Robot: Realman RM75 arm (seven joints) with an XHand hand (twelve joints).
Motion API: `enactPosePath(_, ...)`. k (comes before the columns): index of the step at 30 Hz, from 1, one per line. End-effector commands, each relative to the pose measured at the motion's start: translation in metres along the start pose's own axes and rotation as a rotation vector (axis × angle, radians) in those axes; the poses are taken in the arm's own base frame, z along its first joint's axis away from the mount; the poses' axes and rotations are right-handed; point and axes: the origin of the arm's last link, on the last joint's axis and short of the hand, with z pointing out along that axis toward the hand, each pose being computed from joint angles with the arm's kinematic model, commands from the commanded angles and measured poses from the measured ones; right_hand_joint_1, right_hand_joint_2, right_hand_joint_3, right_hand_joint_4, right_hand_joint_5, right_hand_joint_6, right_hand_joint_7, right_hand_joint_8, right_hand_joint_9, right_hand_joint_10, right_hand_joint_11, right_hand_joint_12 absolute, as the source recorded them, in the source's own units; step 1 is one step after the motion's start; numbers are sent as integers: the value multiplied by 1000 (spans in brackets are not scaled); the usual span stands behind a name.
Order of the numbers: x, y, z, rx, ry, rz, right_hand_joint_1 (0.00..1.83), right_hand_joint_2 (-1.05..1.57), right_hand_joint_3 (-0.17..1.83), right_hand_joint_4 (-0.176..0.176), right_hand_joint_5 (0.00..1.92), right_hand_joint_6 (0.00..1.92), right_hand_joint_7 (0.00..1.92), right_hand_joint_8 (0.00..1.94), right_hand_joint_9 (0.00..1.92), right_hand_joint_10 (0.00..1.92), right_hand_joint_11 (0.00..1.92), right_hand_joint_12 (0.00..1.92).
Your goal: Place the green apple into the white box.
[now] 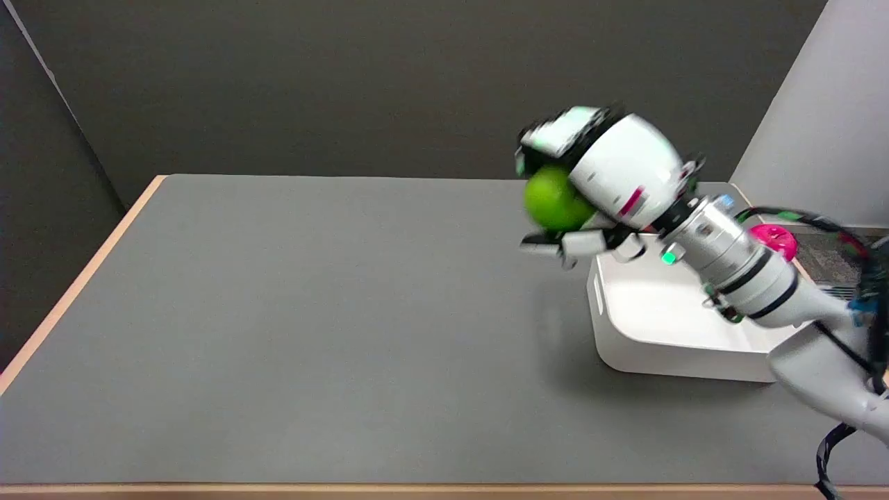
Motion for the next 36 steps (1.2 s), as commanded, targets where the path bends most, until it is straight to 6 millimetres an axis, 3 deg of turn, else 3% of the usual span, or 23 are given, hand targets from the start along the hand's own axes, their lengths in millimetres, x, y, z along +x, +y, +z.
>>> enactPosePath(1,35,100,-69,-515,-54,-213,1183,1087,396,-176,673,1496,721,1530,891,1768,708,1921)
enactPosePath(5,33,102,-106,-620,-83,-175,1182,1087,398,-176,671,1499,719,1534,889,1770,707,1921)
enactPosePath(6,76,61,-90,-529,80,-68,1182,1088,398,-176,671,1499,719,1534,888,1771,707,1921)
enactPosePath(7,34,94,-123,-651,-71,-130,1182,1088,398,-176,671,1500,719,1534,888,1771,707,1921)
enactPosePath(16,6,55,-177,-717,-25,29,1183,1079,413,-176,674,1501,721,1535,887,1767,707,1920)
enactPosePath(24,-24,33,-188,-703,-40,145,1186,1055,451,-176,688,1497,733,1529,907,1776,745,1916)
enactPosePath(30,-56,34,-196,-734,-102,222,1186,1048,464,-176,690,1499,735,1530,912,1782,752,1909)
enactPosePath(36,-72,47,-190,-731,-109,250,1186,1048,465,-176,690,1499,735,1530,913,1784,751,1912)
